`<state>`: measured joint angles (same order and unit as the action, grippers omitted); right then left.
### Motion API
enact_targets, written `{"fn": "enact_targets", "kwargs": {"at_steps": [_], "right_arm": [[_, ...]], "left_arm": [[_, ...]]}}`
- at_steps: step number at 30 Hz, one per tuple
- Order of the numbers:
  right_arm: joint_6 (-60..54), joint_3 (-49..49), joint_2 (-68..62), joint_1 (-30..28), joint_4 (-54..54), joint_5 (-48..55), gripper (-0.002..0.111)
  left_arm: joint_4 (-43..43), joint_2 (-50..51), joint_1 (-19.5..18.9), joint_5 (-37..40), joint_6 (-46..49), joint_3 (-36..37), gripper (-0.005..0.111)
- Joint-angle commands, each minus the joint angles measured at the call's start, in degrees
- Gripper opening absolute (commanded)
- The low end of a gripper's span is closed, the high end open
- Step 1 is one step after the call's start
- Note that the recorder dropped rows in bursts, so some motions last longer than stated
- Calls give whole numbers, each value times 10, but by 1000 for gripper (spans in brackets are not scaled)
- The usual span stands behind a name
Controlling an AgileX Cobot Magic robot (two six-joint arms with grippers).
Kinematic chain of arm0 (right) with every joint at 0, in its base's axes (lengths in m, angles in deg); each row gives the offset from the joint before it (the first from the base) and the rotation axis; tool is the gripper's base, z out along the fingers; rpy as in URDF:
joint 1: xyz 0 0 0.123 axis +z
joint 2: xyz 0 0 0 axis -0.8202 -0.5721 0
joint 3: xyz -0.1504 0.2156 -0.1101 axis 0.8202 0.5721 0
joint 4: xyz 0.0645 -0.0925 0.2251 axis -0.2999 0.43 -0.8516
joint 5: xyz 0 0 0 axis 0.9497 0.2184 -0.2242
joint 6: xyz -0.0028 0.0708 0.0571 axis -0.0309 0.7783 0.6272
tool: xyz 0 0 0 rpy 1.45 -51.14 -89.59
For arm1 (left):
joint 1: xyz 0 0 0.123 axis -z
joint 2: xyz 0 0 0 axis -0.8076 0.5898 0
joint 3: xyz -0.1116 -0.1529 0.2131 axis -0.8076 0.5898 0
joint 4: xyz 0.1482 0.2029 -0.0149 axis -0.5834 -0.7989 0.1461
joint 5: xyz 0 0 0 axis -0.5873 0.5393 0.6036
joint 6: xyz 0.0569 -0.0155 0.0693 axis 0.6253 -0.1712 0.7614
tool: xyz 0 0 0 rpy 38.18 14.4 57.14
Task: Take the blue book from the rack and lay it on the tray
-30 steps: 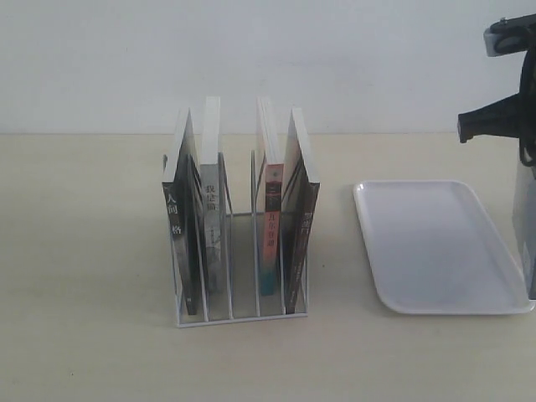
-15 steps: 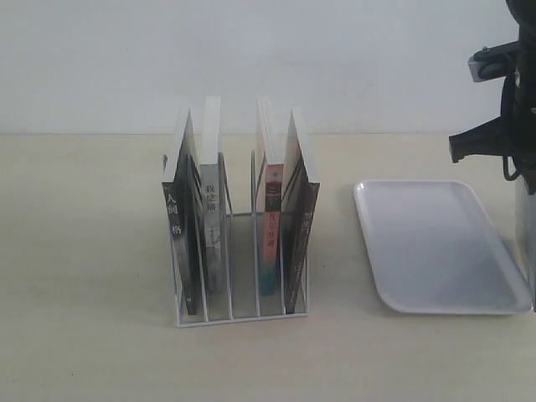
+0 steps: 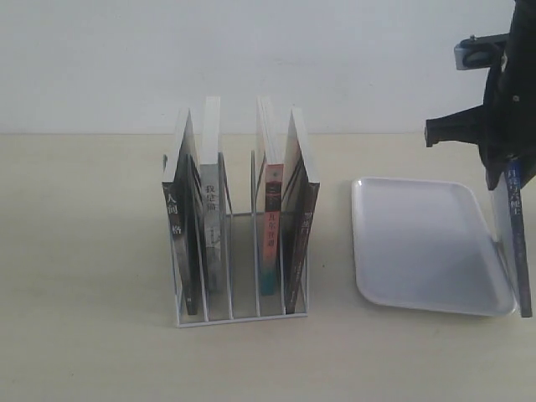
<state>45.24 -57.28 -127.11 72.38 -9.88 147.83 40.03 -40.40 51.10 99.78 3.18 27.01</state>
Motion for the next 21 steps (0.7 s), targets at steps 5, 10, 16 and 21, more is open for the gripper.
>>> {"fn": "enact_targets", "kwargs": {"at_steps": [5, 10, 16, 21], "right_arm": [[-18, -5, 0, -1, -52, -60, 27], [-99, -5, 0, -1, -167, -129, 27], [-146, -5, 0, -1, -206, -146, 27], [-124, -5, 21, -1, -117, -100, 27]], "left_arm": [[-1, -2, 0, -2, -1, 2, 4], [-1, -2, 0, -2, -1, 2, 4], [-1, -2, 0, -2, -1, 2, 4], [-1, -2, 0, -2, -1, 2, 4]]}}
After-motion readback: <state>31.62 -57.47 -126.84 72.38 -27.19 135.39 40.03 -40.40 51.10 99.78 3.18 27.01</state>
